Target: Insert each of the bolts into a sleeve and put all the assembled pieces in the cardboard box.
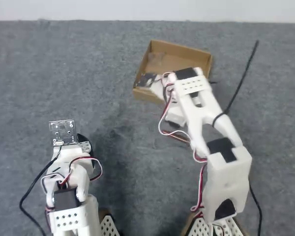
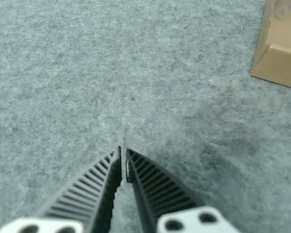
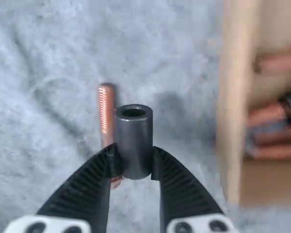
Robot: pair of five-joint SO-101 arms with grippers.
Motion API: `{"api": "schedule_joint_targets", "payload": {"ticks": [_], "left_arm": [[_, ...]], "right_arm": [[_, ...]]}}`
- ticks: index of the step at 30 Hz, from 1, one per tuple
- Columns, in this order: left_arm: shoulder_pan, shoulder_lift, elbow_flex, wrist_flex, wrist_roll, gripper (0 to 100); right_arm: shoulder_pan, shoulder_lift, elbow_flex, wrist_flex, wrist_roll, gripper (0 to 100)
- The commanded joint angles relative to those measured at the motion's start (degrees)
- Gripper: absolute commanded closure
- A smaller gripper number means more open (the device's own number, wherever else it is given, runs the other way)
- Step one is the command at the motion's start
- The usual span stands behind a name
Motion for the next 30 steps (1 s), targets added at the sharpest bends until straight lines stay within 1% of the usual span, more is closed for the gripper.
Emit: {"api": "schedule_joint_targets", "payload": {"ticks": [1, 5, 7, 11, 19, 23, 27, 30], "left_arm": [[-0.4, 0.0, -0.7, -0.2, -0.4, 99], [-0.4, 0.0, -0.7, -0.2, -0.4, 99], [-0.4, 0.0, -0.7, -0.2, -0.4, 99], [-0.4, 0.0, -0.7, -0.3, -0.4, 99], [-0.4, 0.0, -0.7, -0.3, -0.4, 99], [-0.4, 0.0, -0.7, -0.3, -0.4, 99], [-0.4, 0.0, -0.7, -0.3, -0.4, 99], [-0.4, 0.0, -0.7, -0.2, -0.4, 99]], "right_arm": [[5.1, -7.3, -1.3, 2.0, -5.4, 99.1], [10.2, -8.2, -1.2, 4.8, -9.8, 99.1], [13.0, -8.3, 0.6, 4.3, -12.6, 99.1], [17.1, -8.7, 6.0, 0.2, -16.6, 99.1], [22.1, -8.7, 17.3, -7.8, -25.4, 99.1], [25.5, -9.4, 23.0, -13.8, -29.1, 99.1], [28.6, -15.3, 31.9, -18.9, -30.2, 99.1], [30.1, -22.9, 40.2, -22.7, -30.3, 99.1]]}}
